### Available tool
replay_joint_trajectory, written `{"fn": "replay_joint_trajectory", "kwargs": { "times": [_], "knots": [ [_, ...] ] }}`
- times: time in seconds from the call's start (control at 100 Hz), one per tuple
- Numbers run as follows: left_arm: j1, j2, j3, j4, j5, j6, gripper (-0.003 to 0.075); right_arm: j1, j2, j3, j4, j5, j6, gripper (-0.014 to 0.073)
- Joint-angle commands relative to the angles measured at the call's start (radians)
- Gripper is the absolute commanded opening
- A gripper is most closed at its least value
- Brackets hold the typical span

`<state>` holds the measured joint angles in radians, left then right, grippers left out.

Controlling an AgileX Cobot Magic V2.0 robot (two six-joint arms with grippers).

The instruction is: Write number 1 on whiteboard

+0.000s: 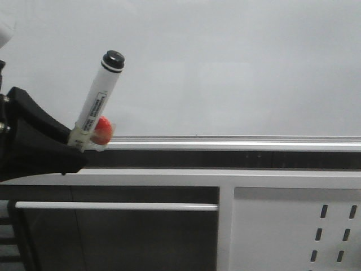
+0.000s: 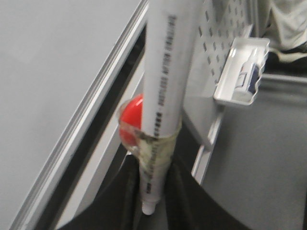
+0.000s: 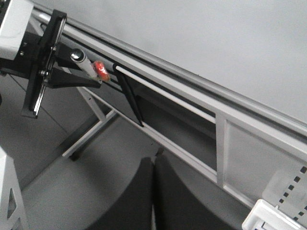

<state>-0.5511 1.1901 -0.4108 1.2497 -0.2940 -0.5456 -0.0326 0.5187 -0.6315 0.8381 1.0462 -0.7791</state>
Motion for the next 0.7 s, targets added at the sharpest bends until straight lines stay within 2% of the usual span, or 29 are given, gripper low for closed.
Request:
{"fn": "replay_joint_trajectory", "kwargs": {
  "times": [0.0,0.19,0.33,0.43,0.56,0.63,0.69],
  "knots": [
    [-0.085,-0.064,-0.040,0.006,0.157,-0.037,-0.0018,0.025,0.057,-0.039,0.067,-0.025,-0.026,-0.0071],
    [-0.305,-0.062,-0.101,0.004,0.514,-0.037,-0.0018,0.113,0.167,-0.039,0.097,-0.075,-0.026,-0.0071],
    [-0.450,-0.027,-0.152,0.034,0.770,-0.037,-0.0018,0.195,0.228,-0.039,0.110,-0.175,-0.026,-0.0071],
    [-0.499,-0.010,-0.171,0.052,0.795,-0.037,-0.0018,0.241,0.274,-0.039,0.132,-0.237,-0.026,-0.0071],
    [-0.506,0.004,-0.189,0.069,0.813,-0.038,-0.0018,0.304,0.343,-0.040,0.176,-0.259,-0.026,-0.0047],
    [-0.506,0.003,-0.198,0.069,0.835,-0.038,-0.0018,0.335,0.378,-0.040,0.222,-0.276,-0.031,0.0033],
    [-0.506,0.003,-0.199,0.069,0.854,-0.038,-0.0018,0.360,0.401,-0.040,0.270,-0.297,-0.073,0.0143]
  ]
}}
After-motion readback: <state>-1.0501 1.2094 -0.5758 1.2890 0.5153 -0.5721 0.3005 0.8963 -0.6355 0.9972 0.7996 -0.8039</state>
